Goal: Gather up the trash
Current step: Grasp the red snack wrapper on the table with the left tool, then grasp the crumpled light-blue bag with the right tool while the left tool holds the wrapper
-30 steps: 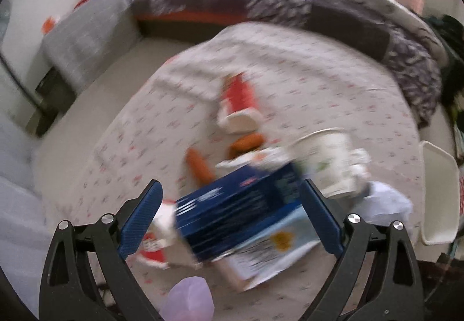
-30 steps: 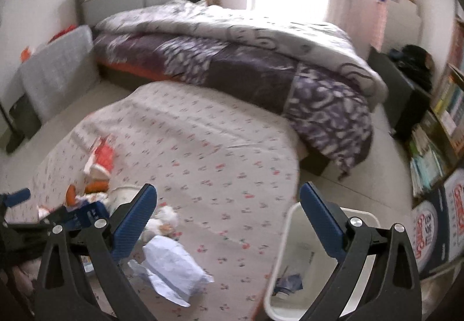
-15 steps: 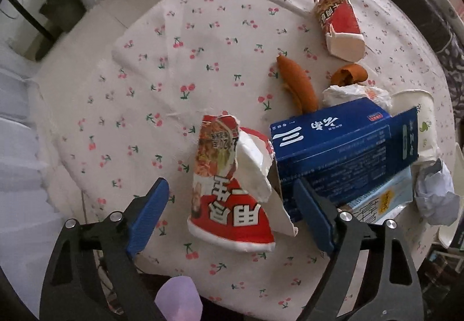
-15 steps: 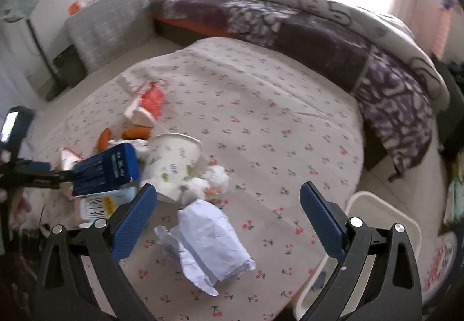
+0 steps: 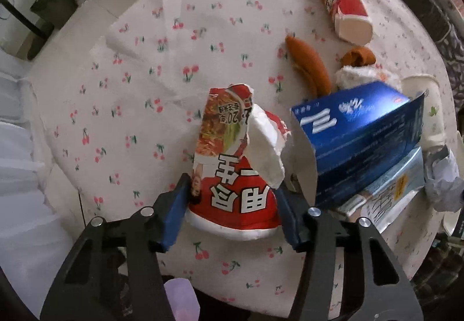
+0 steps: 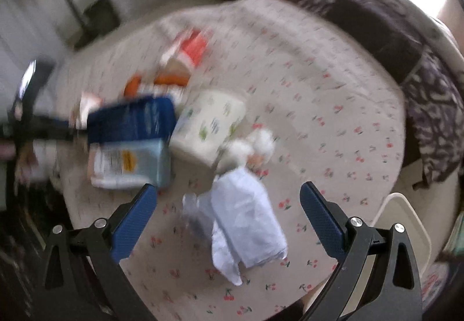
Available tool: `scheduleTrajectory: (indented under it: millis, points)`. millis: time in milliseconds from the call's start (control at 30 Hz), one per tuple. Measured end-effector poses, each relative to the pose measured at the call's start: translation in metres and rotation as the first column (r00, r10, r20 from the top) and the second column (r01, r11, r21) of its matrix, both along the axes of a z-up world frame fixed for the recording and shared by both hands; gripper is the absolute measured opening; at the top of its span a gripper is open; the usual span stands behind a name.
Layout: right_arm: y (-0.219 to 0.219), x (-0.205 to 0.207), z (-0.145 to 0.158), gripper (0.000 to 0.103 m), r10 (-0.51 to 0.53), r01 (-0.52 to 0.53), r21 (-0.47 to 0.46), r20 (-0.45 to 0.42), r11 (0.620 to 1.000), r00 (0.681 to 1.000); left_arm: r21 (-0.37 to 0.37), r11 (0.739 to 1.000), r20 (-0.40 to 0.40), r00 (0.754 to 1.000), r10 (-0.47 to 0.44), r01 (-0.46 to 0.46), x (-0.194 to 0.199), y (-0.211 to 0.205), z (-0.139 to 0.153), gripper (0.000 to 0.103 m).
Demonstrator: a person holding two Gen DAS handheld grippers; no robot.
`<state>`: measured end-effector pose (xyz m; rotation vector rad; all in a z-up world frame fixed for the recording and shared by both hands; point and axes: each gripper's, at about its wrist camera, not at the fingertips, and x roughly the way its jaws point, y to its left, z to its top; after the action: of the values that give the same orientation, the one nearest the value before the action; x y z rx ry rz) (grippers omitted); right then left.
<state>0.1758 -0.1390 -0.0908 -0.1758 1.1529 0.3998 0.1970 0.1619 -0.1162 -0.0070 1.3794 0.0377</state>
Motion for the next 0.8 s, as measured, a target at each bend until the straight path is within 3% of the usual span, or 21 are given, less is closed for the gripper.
scheduleTrajectory:
  millis: [133,367,400,433,500,600,800]
  points:
    - [0.001,-0.002,-0.013,0.096,0.037,-0.038,-0.017,-0.056,0.999,0.998,-0.07,0.997,0.093,0.995,0.025,-0.019,0.0,0.005,0.026,0.05]
    - [-0.013,0.016,-0.044,0.095,-0.026,0.027,0.003,-0.176,1.0,0.984,-0.176,0.984,0.24,0.97,0.048,-0.006,-0.005,-0.006,0.074,0.05]
    - [-0.015,0.018,-0.048,0.089,-0.034,0.04,0.026,-0.196,0.999,0.98,-0.184,0.983,0.25,0.967,0.048,-0.002,-0.006,-0.007,0.078,0.05]
    - [-0.017,0.02,-0.052,0.076,-0.043,0.06,0.067,-0.233,0.996,0.972,-0.189,0.982,0.255,0.966,0.048,0.001,-0.006,-0.008,0.081,0.05]
    - [-0.019,0.021,-0.055,0.066,-0.055,0.085,0.103,-0.261,0.991,0.964,-0.188,0.982,0.26,0.964,0.047,0.003,-0.001,-0.015,0.08,0.05]
    - [-0.018,0.017,-0.045,0.05,-0.067,0.091,0.1,-0.218,0.991,0.974,-0.19,0.982,0.269,0.962,0.053,-0.001,0.009,-0.019,0.073,0.05]
    - [-0.025,0.014,-0.02,0.048,-0.097,0.118,0.151,-0.14,0.982,0.985,-0.205,0.979,0.317,0.946,0.068,-0.002,0.01,-0.024,0.078,0.05]
